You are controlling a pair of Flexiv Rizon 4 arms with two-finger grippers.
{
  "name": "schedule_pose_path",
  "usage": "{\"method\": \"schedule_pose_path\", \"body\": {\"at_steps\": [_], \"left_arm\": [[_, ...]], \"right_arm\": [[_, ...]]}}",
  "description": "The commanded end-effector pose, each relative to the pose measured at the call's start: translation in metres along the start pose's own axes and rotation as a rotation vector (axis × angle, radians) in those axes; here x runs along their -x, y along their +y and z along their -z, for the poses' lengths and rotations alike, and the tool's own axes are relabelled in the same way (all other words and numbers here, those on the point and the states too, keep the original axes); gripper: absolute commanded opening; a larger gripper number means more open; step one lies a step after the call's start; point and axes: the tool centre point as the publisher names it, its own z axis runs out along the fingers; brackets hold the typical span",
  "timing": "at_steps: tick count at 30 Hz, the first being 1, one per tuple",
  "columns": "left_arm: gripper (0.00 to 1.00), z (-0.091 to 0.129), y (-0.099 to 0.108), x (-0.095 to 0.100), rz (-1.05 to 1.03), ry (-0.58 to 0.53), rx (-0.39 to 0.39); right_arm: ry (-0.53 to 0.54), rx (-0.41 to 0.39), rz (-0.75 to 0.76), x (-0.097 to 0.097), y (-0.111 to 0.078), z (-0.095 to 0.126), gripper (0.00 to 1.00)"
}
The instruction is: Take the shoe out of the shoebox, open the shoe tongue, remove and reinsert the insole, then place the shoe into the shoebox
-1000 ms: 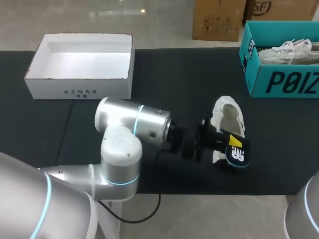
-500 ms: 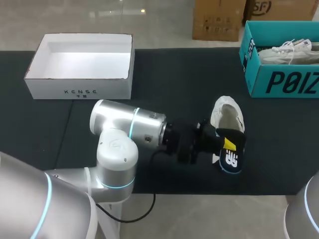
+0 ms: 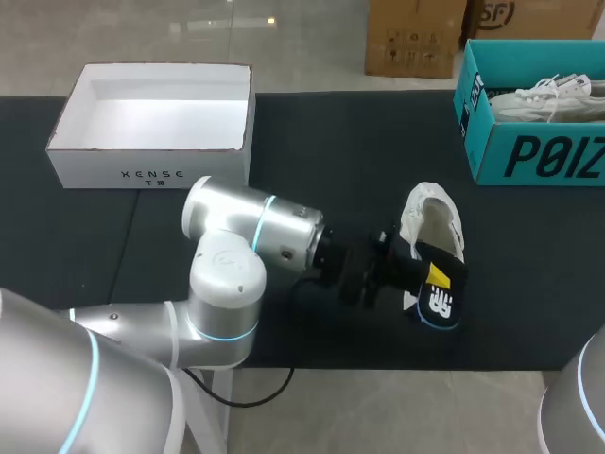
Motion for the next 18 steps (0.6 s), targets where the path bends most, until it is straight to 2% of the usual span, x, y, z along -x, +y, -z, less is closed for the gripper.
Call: {"method": "schedule_pose_path", "body": {"at_steps": [1,6,15,18], "left_arm": [[0.00,0.002,0.001,0.003,0.006,0.047,-0.019],[0.00,0.008,0.004,0.001,0.007,0.064,-0.013],[0.00,0.008,0.026,-0.018,0.039,0.090,0.022],[0.00,0.008,0.032,-0.018,0.044,0.082,0.028]], "right_arm": [[0.000,-0.004,0.000,0.001,0.001,0.000,1.00],[0.000,-0.004,0.000,0.001,0.001,0.000,1.00],[0.000,-0.004,0.000,0.001,0.001,0.000,1.00],[0.000,-0.004,0.000,0.001,0.001,0.000,1.00]]}}
